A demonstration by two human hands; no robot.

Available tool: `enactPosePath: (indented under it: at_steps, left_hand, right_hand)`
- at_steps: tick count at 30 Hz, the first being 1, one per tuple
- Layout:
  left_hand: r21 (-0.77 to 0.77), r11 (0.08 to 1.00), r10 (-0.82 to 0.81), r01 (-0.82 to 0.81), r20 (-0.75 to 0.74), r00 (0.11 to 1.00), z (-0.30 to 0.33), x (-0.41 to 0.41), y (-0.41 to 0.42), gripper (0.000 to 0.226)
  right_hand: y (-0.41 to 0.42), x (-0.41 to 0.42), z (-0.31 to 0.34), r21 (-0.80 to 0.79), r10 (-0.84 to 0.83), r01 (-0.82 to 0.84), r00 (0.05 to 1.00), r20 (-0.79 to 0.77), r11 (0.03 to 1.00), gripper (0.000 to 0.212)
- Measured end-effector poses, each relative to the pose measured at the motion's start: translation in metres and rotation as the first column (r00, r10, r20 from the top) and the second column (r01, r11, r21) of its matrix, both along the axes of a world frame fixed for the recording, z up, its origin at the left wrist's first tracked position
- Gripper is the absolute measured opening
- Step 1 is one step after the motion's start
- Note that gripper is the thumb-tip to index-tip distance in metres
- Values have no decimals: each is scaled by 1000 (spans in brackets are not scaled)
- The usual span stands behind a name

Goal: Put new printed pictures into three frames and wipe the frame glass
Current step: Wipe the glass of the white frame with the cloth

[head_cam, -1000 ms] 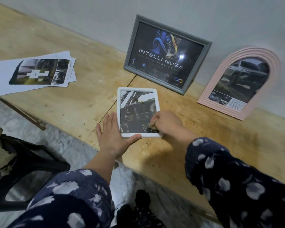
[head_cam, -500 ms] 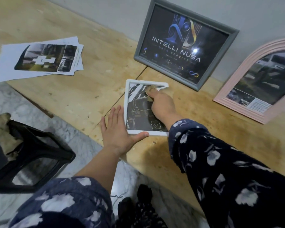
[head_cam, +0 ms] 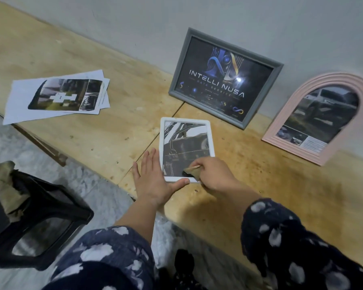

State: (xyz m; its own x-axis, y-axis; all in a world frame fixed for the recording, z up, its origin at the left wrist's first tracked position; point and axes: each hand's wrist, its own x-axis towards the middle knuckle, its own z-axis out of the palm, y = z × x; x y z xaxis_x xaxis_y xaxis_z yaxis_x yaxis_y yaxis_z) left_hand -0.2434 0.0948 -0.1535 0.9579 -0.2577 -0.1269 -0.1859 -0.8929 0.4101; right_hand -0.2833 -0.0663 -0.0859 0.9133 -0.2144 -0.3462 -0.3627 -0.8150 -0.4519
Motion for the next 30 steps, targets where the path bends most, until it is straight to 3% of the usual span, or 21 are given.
enactPosePath:
  at_steps: [2,5,7,10,13,15,18,24,30]
  left_hand:
    - [-4,1000,-6,6,-2,1000,0,0,0,128]
    - [-8,1000,-6,6,13,1000,-2,2,0,129]
    - [-4,1000,-8,8,23,1000,-4,2,0,130]
    - [-9,1000,-1,1,36,999,-7,4,1,131]
    - [-8,1000,-1,1,47,999,-8,4,0,132]
    - [5,1000,-2,1,46,999,-7,3,-1,134]
    - [13,1000,2,-2,33,999,-6,5,-1,133]
    - [8,1000,12,-12,8,1000,-2,4,-1,135]
    - [-12,1000,14,-14,1,1000,0,2,0,137]
  right_hand:
    - [-6,24,12,100,-107,103,994,36,990,32]
    - [-6,66,25,189,-240,200,945,223,961,29]
    - [0,90,26,177,-219,172,929,297,969,32]
    - [-1,113,7,27,-109,106,931,347,994,37]
    - [-6,110,-22,-125,88,-63,975,206,990,49]
    - [-8,101,-34,-137,181,-161,972,151,977,57]
    - [-8,93,-34,-70,146,-136,973,177,988,57]
    - [-2,45,-18,33,178,-180,983,51,983,65]
    - [2,8,-10,135,176,-171,984,-26,976,52]
